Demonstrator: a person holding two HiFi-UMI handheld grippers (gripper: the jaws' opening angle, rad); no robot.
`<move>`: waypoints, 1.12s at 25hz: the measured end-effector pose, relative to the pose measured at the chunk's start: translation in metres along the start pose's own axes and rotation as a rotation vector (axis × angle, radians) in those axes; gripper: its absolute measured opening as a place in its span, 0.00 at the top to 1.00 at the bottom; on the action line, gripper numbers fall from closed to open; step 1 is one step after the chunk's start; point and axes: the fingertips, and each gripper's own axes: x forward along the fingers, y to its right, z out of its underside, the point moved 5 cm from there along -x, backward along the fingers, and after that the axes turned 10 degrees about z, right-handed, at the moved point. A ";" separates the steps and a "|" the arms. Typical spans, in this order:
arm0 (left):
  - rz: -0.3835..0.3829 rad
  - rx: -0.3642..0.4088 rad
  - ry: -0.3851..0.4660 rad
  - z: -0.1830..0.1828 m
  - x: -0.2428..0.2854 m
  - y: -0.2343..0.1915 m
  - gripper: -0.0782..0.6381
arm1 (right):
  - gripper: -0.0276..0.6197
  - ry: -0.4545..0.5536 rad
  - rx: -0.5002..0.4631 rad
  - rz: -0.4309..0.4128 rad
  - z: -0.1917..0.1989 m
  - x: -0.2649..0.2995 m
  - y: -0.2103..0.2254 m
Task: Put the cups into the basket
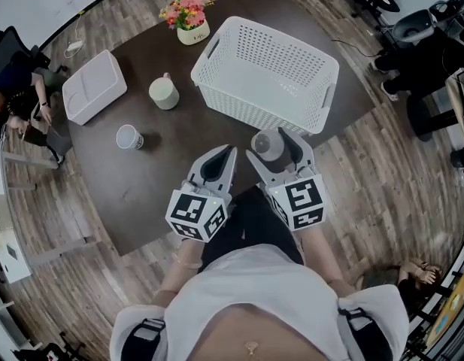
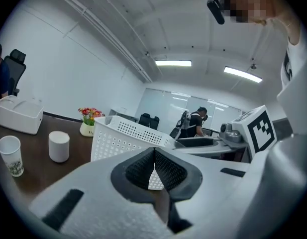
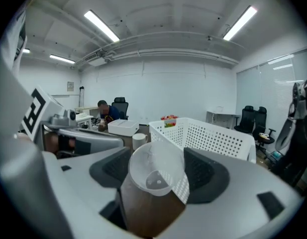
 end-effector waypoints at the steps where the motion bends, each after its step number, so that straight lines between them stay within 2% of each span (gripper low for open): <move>1: 0.007 0.009 0.008 -0.008 0.004 0.000 0.88 | 0.44 0.031 0.002 -0.008 -0.013 -0.002 0.004; 6: 0.007 0.043 0.058 -0.047 0.026 -0.012 0.88 | 0.44 0.152 0.054 -0.032 -0.070 0.007 0.036; 9: 0.003 0.094 0.090 -0.074 0.042 -0.018 0.88 | 0.44 0.186 0.047 -0.028 -0.090 0.025 0.055; 13: -0.028 0.149 0.131 -0.105 0.064 -0.032 0.88 | 0.44 0.215 0.018 -0.065 -0.113 0.052 0.071; 18: -0.099 0.154 0.149 -0.120 0.080 -0.059 0.88 | 0.44 0.199 -0.005 -0.125 -0.122 0.094 0.083; 24: -0.171 0.129 0.132 -0.121 0.096 -0.094 0.88 | 0.44 0.155 0.021 -0.182 -0.122 0.151 0.099; 28: -0.197 0.119 0.186 -0.138 0.110 -0.112 0.88 | 0.44 0.090 0.005 -0.206 -0.112 0.190 0.107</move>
